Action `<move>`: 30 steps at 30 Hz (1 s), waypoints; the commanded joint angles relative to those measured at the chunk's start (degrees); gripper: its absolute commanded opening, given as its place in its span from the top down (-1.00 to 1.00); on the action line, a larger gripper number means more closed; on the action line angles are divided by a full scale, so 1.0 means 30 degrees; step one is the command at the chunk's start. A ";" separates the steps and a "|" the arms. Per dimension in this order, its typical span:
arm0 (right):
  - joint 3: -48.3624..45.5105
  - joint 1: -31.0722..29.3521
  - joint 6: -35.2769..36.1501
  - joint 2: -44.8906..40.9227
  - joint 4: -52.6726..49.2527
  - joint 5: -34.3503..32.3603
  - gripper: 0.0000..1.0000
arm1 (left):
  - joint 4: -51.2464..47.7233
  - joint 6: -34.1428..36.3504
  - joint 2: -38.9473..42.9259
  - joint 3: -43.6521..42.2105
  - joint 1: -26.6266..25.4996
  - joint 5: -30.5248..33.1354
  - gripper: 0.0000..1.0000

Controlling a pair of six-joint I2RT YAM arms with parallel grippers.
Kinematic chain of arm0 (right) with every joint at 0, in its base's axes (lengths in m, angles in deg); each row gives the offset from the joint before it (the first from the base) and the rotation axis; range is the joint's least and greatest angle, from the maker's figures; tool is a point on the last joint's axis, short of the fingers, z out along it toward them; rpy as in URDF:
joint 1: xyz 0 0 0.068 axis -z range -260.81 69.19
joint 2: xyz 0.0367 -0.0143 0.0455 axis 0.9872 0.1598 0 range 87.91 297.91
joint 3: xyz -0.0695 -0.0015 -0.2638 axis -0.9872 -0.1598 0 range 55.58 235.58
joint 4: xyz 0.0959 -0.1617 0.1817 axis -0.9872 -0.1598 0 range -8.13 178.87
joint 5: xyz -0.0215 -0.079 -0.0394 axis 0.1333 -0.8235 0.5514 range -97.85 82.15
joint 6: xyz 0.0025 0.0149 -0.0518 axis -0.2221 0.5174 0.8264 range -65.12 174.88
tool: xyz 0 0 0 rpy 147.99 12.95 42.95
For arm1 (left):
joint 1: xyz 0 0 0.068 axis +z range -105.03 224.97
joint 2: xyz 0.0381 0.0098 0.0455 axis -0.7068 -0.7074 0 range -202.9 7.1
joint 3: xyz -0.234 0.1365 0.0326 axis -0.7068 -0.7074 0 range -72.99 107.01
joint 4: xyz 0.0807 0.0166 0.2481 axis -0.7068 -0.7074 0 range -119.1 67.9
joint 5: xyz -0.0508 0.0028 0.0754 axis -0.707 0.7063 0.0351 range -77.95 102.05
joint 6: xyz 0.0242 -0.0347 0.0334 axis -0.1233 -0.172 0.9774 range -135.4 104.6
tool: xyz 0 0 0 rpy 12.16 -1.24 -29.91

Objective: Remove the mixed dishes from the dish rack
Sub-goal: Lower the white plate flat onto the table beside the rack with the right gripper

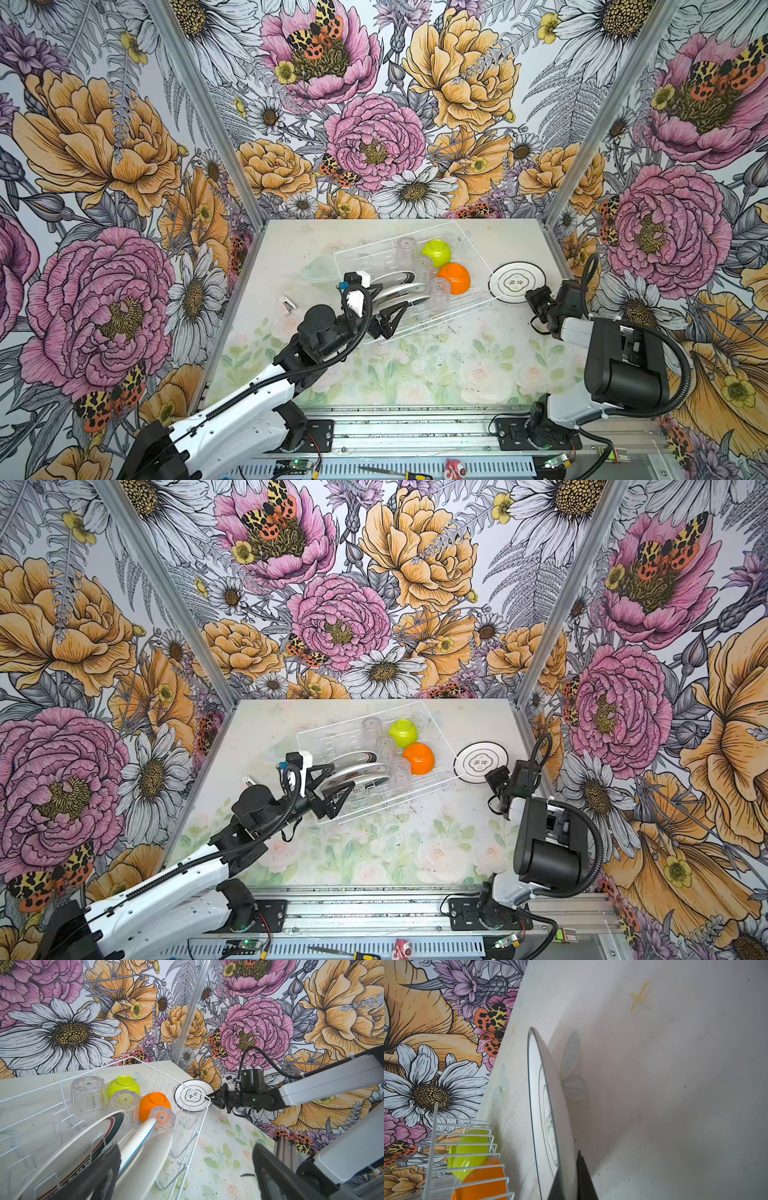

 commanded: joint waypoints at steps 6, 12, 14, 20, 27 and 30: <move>-0.0517 0.0226 0.0551 -0.0044 0.0433 -0.0207 0.61 | 0.0588 0.0246 0.0375 -0.0358 -0.0100 0.0430 -0.97; -0.0506 0.0274 0.0381 0.0514 0.0357 -0.0123 0.59 | 0.0593 0.0288 0.0652 -0.0504 -0.0100 0.0716 -0.97; -0.0491 0.0302 0.0341 0.0682 0.0321 -0.0104 0.55 | 0.0594 0.0273 0.0641 -0.0490 -0.0100 0.0725 -0.97; -0.0434 0.0333 0.0168 0.1109 0.0221 0.0054 0.50 | 0.0588 0.0243 0.0612 -0.0489 -0.0122 0.0828 -0.97; -0.0416 0.0333 0.0222 0.1154 -0.0242 -0.0159 0.11 | 0.0606 0.0266 0.0667 -0.0533 -0.0100 0.0940 -0.97; -0.0365 0.0333 0.0281 0.1051 -0.0637 -0.0181 -0.02 | 0.0574 0.0239 0.0642 -0.0526 -0.0100 0.0977 -0.97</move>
